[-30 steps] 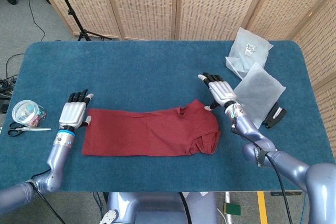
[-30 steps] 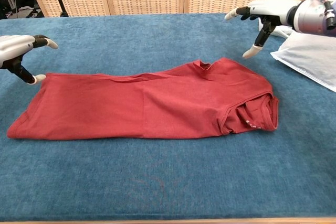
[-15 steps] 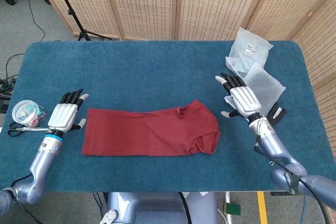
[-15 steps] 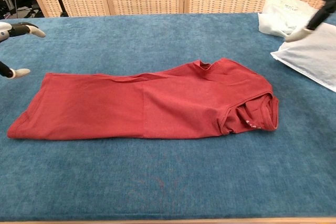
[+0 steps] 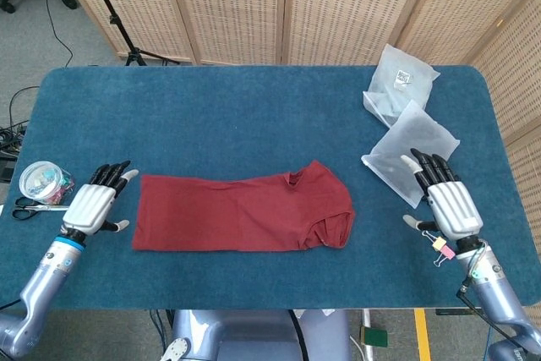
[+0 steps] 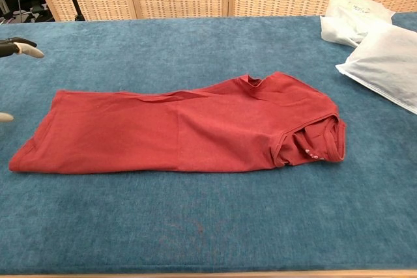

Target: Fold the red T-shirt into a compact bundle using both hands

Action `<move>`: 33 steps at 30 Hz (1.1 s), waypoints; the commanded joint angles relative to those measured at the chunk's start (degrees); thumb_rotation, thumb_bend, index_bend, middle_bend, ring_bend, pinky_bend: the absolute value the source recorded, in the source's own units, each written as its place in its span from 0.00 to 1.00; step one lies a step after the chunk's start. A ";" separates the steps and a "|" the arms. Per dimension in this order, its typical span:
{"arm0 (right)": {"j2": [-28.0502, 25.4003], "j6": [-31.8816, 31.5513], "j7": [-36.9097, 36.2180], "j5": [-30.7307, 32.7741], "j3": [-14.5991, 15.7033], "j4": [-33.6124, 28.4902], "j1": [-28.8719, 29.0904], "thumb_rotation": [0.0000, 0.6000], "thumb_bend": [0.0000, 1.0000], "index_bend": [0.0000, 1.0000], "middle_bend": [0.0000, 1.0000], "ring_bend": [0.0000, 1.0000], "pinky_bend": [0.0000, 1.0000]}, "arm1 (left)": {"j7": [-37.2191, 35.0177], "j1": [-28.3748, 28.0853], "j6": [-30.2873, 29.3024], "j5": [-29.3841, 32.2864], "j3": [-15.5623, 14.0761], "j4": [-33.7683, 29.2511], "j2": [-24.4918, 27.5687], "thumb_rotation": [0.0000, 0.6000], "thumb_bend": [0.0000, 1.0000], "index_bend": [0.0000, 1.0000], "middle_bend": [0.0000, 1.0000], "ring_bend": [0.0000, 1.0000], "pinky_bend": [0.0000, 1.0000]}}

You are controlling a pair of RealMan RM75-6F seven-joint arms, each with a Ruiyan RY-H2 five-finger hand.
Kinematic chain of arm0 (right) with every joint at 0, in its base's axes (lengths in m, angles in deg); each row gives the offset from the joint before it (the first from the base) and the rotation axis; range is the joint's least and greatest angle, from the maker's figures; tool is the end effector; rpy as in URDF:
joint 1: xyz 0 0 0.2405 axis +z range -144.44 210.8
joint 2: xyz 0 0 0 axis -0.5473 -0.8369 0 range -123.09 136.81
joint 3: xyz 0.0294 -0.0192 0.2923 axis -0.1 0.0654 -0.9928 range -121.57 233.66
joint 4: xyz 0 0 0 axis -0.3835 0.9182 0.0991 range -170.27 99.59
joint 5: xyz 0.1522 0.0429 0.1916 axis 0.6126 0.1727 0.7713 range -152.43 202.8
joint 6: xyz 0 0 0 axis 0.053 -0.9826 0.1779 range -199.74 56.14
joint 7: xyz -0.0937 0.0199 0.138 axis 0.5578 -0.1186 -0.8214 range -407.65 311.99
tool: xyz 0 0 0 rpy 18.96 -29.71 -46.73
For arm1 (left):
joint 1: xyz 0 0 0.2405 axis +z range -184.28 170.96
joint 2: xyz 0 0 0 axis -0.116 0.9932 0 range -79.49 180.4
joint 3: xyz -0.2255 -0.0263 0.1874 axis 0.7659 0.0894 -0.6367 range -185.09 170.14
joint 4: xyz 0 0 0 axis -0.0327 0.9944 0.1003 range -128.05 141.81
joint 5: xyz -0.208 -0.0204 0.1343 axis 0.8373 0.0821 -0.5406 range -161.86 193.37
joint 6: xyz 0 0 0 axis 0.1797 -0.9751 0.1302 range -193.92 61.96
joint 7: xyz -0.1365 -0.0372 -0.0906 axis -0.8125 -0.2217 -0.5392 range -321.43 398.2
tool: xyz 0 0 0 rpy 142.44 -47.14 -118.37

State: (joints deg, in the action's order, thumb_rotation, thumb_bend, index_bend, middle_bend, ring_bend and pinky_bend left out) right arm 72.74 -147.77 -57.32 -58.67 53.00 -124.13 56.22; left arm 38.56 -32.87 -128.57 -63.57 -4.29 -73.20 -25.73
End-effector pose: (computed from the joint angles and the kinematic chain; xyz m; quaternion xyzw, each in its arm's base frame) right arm -0.3030 -0.3213 0.1151 0.6449 -0.3847 0.4555 0.4782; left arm -0.3226 0.3415 0.0320 -0.7015 -0.4021 -0.3468 0.4753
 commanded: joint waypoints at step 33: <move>-1.03 -11.06 -6.49 -8.29 1.14 1.42 -9.48 1.00 0.00 0.00 0.00 0.00 0.00 | 28.40 -16.53 15.20 40.11 6.99 6.70 -11.06 1.00 0.33 0.32 0.00 0.00 0.00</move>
State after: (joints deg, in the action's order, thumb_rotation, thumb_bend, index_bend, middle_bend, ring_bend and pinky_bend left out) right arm 71.69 -158.84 -63.84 -66.97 54.17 -122.71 46.73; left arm 66.85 -49.03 -113.67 -23.83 2.84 -67.02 -36.34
